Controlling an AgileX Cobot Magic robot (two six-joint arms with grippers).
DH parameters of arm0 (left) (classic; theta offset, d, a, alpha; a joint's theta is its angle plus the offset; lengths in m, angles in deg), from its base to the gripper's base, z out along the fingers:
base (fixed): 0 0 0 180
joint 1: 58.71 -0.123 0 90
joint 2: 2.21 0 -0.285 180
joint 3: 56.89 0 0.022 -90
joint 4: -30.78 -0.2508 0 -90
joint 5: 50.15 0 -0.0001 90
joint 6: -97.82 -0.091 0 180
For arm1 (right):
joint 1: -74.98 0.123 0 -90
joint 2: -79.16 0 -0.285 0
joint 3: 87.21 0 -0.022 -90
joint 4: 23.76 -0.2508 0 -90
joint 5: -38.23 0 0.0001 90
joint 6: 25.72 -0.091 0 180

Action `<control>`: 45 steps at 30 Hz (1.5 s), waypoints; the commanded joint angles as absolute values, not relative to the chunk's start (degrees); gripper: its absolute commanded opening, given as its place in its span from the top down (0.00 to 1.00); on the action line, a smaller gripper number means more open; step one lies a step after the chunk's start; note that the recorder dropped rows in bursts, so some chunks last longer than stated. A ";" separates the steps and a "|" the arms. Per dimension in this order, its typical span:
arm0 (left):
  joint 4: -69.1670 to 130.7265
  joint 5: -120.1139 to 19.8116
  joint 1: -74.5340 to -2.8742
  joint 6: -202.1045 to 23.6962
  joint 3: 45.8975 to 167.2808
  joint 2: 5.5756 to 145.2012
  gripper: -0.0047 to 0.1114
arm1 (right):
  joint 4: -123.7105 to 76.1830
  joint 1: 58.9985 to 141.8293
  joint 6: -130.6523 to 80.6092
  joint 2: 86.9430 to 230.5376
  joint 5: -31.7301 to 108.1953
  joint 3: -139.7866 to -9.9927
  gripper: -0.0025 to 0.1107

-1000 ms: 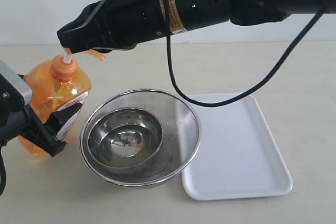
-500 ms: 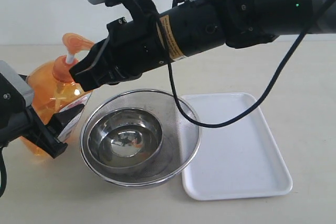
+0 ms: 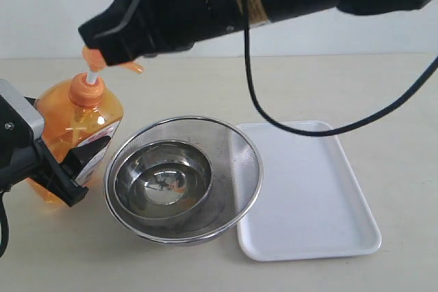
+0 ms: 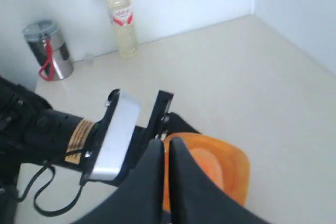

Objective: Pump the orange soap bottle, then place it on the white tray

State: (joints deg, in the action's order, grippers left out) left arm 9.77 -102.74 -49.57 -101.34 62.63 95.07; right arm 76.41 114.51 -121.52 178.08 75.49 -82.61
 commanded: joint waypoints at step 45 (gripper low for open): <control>9.14 -105.14 -49.37 -101.00 62.96 94.75 0.92 | 76.18 112.08 -120.70 182.17 80.80 -86.63 0.98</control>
State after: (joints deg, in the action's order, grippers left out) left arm 9.39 -102.74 -49.57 -101.34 62.63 95.07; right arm 76.25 112.16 -120.06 182.35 78.80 -86.21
